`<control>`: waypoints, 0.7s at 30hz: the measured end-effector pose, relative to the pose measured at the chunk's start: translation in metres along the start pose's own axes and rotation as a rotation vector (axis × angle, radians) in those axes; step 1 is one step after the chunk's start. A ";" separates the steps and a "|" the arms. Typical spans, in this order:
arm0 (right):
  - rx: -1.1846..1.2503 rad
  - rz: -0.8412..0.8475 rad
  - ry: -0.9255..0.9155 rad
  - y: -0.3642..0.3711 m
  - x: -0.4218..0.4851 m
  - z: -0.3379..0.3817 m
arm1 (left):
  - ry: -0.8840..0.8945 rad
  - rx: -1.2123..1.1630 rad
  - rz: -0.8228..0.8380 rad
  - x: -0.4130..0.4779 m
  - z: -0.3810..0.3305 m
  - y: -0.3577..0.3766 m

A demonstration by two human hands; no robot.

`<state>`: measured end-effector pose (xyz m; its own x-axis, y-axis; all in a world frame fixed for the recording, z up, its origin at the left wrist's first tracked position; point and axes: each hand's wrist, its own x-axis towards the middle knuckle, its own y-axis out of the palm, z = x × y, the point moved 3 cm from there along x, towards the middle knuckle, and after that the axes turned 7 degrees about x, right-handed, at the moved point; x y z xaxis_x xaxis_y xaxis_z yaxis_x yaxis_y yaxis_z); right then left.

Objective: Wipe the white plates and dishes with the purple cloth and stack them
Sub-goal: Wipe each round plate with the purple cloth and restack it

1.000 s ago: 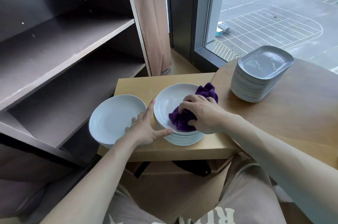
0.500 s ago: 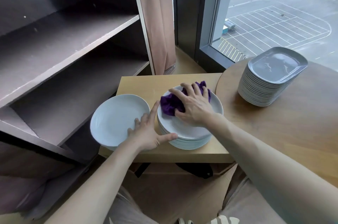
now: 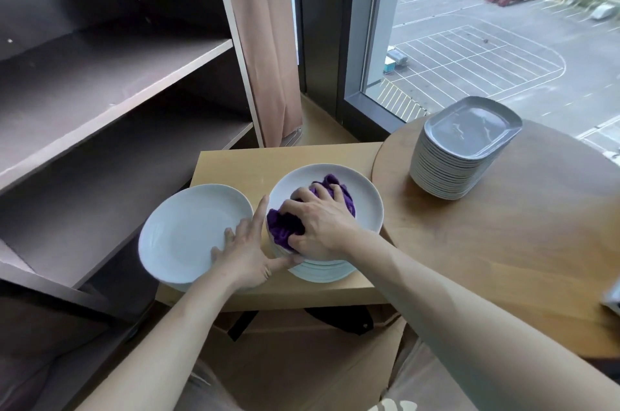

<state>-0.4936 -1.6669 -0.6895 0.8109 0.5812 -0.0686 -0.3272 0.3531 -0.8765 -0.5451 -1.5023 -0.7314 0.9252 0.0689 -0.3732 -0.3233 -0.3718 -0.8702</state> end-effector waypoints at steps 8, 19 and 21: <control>-0.148 0.060 0.019 -0.017 -0.034 -0.006 | 0.001 -0.012 0.011 -0.003 -0.003 -0.005; -0.409 -0.006 0.176 -0.043 -0.023 -0.043 | 0.032 -0.077 0.019 -0.006 -0.006 -0.009; -0.383 -0.035 0.202 -0.045 -0.013 -0.052 | 0.030 -0.076 0.019 -0.006 -0.005 -0.008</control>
<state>-0.4646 -1.7288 -0.6743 0.9093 0.4054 -0.0941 -0.1250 0.0504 -0.9909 -0.5471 -1.5049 -0.7208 0.9249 0.0338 -0.3788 -0.3260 -0.4423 -0.8355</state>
